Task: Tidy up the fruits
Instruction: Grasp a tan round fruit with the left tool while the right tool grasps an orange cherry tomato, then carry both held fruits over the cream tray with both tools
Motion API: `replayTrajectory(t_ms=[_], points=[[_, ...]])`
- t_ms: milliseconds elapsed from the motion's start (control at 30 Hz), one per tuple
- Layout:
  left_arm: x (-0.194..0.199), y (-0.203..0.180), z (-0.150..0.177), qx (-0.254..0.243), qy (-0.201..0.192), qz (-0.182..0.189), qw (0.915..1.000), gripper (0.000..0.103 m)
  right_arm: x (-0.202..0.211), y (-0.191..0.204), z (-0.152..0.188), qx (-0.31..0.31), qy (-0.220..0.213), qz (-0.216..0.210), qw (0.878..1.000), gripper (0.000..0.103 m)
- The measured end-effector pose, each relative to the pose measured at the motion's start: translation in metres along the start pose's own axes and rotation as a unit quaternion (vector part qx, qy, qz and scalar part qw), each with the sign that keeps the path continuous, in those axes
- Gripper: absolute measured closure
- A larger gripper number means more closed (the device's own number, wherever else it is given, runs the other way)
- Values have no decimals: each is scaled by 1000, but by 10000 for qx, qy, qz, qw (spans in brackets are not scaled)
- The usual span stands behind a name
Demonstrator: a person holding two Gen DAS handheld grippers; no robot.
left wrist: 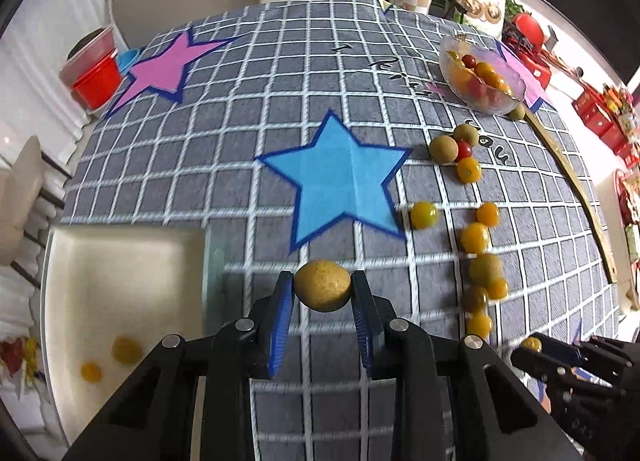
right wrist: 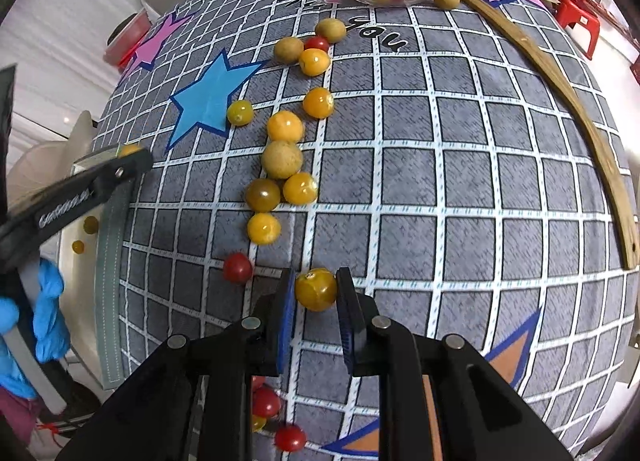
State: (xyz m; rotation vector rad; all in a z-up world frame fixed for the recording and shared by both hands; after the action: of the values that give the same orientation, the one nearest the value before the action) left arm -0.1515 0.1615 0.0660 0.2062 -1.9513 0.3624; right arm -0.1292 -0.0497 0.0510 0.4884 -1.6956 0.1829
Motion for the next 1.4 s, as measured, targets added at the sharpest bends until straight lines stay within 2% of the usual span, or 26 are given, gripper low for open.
replayTrajectory(t_ms=[367,833,1067,1233,1400], points=[[39,45,36,386,-118,-264,9988,73,16,36,-4,200,27,-178,9996,81],[71,139,86,1292,-173,-718,9889,73,13,141,-20,1097,-6,-516,9926,81],[72,176,108,1540,-163,-1018,9827,73,4,200,-23,1520,40,-678,9860,81],[66,193,122,1745,-91,-1061,9789,73,-6,237,-22,1747,132,-823,9811,81],[56,204,127,1853,-35,-1105,9764,73,-26,261,-21,1956,263,-749,9775,81]])
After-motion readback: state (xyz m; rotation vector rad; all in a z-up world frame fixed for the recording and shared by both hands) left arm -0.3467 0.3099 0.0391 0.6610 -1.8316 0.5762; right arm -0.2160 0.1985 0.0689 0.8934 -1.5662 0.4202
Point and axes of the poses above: each gripper's, at about its wrist camera, not at the fingertips, and x roughly against the way its jaws point, y to its left, z to its underside, the point moved 1 cm from there along -x, roughly the way its jaws point, and after that the axes turned 7 degrees about z, right-handed, at the moved point
